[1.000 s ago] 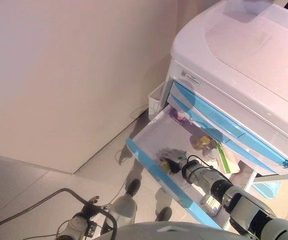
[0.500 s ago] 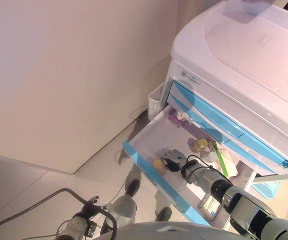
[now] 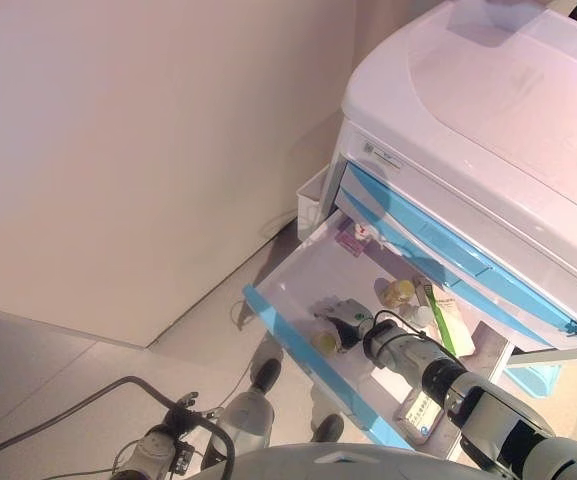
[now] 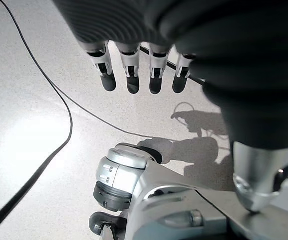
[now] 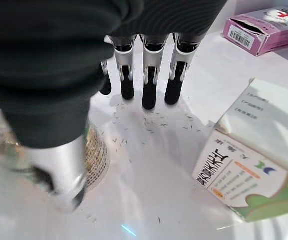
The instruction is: Open the drawer and pick up the medicine
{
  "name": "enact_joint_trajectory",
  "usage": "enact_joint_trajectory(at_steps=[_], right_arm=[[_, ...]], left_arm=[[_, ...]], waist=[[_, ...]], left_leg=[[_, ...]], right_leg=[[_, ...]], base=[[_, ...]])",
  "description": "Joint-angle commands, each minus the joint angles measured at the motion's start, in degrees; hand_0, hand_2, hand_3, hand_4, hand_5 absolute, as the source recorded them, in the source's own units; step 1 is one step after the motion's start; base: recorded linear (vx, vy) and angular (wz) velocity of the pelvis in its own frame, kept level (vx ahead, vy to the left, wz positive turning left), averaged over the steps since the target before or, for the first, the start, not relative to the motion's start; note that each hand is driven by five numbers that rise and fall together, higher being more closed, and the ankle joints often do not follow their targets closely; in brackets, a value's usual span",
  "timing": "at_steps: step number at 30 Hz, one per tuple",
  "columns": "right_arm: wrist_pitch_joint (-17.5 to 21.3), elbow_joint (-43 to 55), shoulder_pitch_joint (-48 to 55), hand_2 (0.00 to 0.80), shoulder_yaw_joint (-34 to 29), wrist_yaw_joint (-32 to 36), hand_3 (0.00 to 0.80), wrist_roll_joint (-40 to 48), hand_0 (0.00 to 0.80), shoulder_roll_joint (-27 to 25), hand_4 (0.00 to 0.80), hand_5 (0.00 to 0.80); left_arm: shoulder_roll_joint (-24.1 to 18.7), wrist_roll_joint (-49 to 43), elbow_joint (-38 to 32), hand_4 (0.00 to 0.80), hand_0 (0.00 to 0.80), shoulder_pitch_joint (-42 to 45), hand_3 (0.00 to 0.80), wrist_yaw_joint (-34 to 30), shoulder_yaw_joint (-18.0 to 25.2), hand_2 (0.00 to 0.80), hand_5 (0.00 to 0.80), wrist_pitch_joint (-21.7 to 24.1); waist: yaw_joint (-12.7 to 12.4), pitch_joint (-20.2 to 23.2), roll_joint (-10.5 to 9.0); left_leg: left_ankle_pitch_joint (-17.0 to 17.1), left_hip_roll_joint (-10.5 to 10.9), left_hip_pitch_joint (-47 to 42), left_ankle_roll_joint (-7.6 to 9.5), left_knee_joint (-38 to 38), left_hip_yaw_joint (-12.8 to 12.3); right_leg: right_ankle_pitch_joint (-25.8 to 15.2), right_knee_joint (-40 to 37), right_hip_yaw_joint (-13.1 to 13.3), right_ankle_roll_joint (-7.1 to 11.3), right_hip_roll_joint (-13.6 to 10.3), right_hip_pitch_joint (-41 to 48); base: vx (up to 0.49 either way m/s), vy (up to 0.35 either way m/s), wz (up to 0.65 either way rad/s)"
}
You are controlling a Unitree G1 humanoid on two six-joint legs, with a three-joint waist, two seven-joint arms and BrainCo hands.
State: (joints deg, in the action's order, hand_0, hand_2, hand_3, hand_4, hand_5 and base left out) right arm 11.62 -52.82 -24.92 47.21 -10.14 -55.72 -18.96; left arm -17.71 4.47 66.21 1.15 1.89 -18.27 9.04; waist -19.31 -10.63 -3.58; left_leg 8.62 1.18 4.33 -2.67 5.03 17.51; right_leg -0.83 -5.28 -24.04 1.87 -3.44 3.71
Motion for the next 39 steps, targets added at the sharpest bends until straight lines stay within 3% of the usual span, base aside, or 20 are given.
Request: enact_joint_trajectory(at_steps=[1, 10, 11, 17, 34, 35, 36, 37, 38, 39], right_arm=[[0.14, 3.15, 0.18, 0.000, 2.52, -0.20, 0.000, -0.33, 0.000, -0.64, 0.000, 0.000], [2.24, 3.55, 0.39, 0.000, 2.87, 0.02, 0.000, -0.85, 0.000, -0.70, 0.000, 0.000], [4.04, 3.81, 0.27, 0.000, 3.17, 0.32, 0.000, -0.84, 0.000, -1.03, 0.000, 0.000], [6.23, 4.19, 0.13, 0.000, 3.76, 0.20, 0.000, 0.18, 0.000, -1.10, 0.000, 0.000], [6.37, 4.26, 0.27, 0.000, 3.80, 0.10, 0.000, 0.55, 0.000, -0.97, 0.000, 0.000], [6.41, 4.32, 0.28, 0.100, 3.76, 0.13, 0.100, 0.54, 0.100, -1.05, 0.100, 0.100], [6.51, 4.29, 0.36, 0.398, 3.75, -0.04, 0.398, 0.45, 0.398, -1.05, 0.398, 0.398], [6.61, 4.29, 0.40, 0.540, 3.70, -0.13, 0.540, 0.52, 0.540, -1.09, 0.540, 0.540], [6.77, 4.41, 0.39, 0.791, 3.61, -0.20, 0.791, 0.47, 0.791, -1.23, 0.791, 0.791], [6.85, 4.45, 0.38, 0.800, 3.58, -0.26, 0.800, 0.38, 0.800, -1.27, 0.800, 0.800]], left_arm=[[-0.16, -1.91, 2.22, 0.000, 0.000, -0.37, 0.000, -0.29, -2.72, 0.000, 0.000, 0.96], [-0.28, -2.24, 2.05, 0.000, 0.000, -0.23, 0.000, -0.37, -2.52, 0.000, 0.000, 0.78], [-0.37, -2.39, 2.08, 0.000, 0.000, -0.28, 0.000, -0.53, -2.37, 0.000, 0.000, 0.79], [-0.46, -2.92, 2.16, 0.000, 0.000, -0.19, 0.000, -0.64, -2.21, 0.000, 0.000, 0.57], [-0.32, -2.70, 1.96, 0.000, 0.000, 0.00, 0.000, -0.50, -2.46, 0.000, 0.000, 0.58], [-0.32, -2.67, 1.92, 0.000, 0.000, -0.03, 0.000, -0.51, -2.49, 0.000, 0.000, 0.54], [-0.27, -2.55, 1.91, 0.000, 0.000, -0.01, 0.000, -0.40, -2.56, 0.000, 0.000, 0.53], [-0.28, -2.54, 1.90, 0.000, 0.000, 0.02, 0.000, -0.38, -2.56, 0.000, 0.000, 0.59], [-0.30, -2.72, 1.91, 0.000, 0.000, 0.13, 0.000, -0.41, -2.42, 0.000, 0.000, 0.73], [-0.30, -2.72, 1.95, 0.000, 0.000, 0.16, 0.000, -0.40, -2.41, 0.000, 0.000, 0.81]], waist=[[-1.28, 0.54, -0.59], [-1.31, 0.64, -0.76], [-1.40, 0.73, -0.86], [-1.56, 0.96, -1.10], [-1.59, 0.78, -0.80], [-1.58, 0.82, -0.82], [-1.54, 0.80, -0.79], [-1.54, 0.77, -0.79], [-1.54, 0.74, -0.77], [-1.53, 0.72, -0.76]], left_leg=[[-2.96, 2.22, -0.12, 1.31, -0.97, 0.02], [-3.04, 2.18, -0.40, 1.34, -0.99, -0.02], [-3.02, 2.23, -0.42, 1.34, -1.00, 0.04], [-3.08, 2.16, -0.55, 1.29, -1.00, 0.01], [-2.97, 2.18, -0.48, 1.29, -1.07, 0.27], [-2.96, 2.19, -0.44, 1.28, -1.06, 0.25], [-2.95, 2.16, -0.45, 1.29, -1.05, 0.22], [-2.95, 2.16, -0.46, 1.29, -1.05, 0.24], [-2.92, 2.18, -0.43, 1.30, -1.05, 0.27], [-2.90, 2.19, -0.40, 1.30, -1.05, 0.29]], right_leg=[[2.61, 5.99, -0.32, 0.74, -1.44, -0.11], [2.63, 6.06, -0.26, 0.77, -1.41, 0.08], [2.64, 6.03, -0.26, 0.72, -1.37, 0.16], [2.67, 6.02, -0.36, 0.72, -1.32, 0.27], [2.75, 6.21, -0.41, 0.64, -1.32, 0.18], [2.73, 6.14, -0.42, 0.65, -1.31, 0.20], [2.74, 6.14, -0.44, 0.64, -1.32, 0.20], [2.73, 6.14, -0.43, 0.64, -1.32, 0.21], [2.72, 6.14, -0.42, 0.62, -1.32, 0.16], [2.71, 6.14, -0.41, 0.62, -1.30, 0.12]], base=[[0.000, 0.000, 0.00], [0.000, 0.000, 0.00], [0.000, 0.000, 0.00], [0.000, 0.000, 0.00], [0.000, 0.000, 0.00], [0.000, 0.000, 0.00], [0.000, 0.000, 0.00], [0.000, 0.000, 0.00], [0.000, 0.000, 0.00], [0.000, 0.000, 0.00]])
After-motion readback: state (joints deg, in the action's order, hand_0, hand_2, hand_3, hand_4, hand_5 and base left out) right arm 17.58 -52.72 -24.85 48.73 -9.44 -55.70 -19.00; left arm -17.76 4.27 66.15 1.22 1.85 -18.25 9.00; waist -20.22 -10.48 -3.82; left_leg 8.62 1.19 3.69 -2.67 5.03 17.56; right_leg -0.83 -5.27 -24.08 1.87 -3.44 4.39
